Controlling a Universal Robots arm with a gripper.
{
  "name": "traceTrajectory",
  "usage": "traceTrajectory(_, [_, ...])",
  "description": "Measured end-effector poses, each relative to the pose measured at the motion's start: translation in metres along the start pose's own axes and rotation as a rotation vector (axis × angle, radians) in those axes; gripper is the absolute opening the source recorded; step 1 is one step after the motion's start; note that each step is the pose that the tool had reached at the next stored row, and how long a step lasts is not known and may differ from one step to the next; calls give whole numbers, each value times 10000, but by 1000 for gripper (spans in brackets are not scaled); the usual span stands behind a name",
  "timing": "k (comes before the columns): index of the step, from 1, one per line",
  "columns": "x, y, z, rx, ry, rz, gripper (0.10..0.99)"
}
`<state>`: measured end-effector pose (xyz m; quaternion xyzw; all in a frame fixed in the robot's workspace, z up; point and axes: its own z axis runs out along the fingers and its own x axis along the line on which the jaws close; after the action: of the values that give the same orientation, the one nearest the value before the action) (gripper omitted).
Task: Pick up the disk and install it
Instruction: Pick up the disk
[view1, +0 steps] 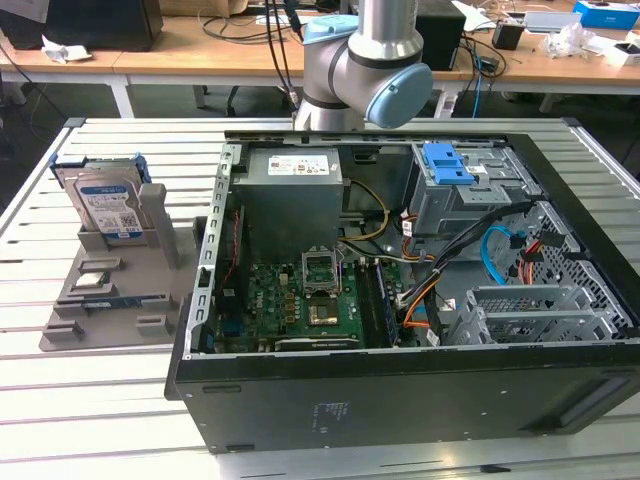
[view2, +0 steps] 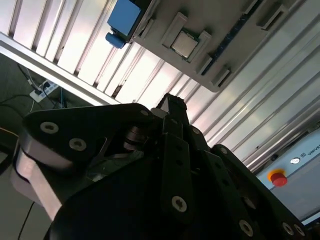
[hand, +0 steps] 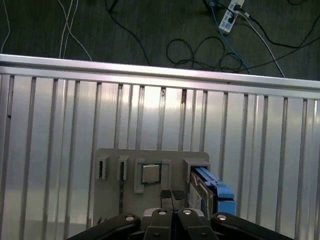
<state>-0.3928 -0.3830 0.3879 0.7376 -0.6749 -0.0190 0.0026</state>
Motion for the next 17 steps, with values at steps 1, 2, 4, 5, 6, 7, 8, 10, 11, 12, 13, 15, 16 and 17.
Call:
traceTrajectory(1, [0, 0, 0, -2, 3, -105, 102])
traceTrajectory(2, [0, 0, 0, -5, 7, -226, 102])
traceTrajectory(4, [0, 0, 1, -9, 12, -436, 102])
traceTrajectory(5, [0, 0, 0, -13, 16, -553, 102])
traceTrajectory(6, [0, 0, 0, -18, 23, -769, 102])
traceTrajectory(7, [0, 0, 1, -22, 28, -961, 102])
traceTrajectory(8, [0, 0, 0, -25, 31, -1068, 102])
traceTrajectory(10, [0, 0, 1, -32, 40, -1345, 102])
traceTrajectory(11, [0, 0, 0, -38, 47, -1577, 102])
traceTrajectory(12, [0, 0, 0, -42, 52, -1758, 102])
traceTrajectory(13, [0, 0, 0, -45, 55, -1869, 102])
traceTrajectory(15, [0, 0, 0, -52, 65, -2184, 102])
traceTrajectory(16, [0, 0, 0, -58, 71, -2409, 102])
traceTrajectory(17, [0, 0, 0, -63, 77, -2596, 102])
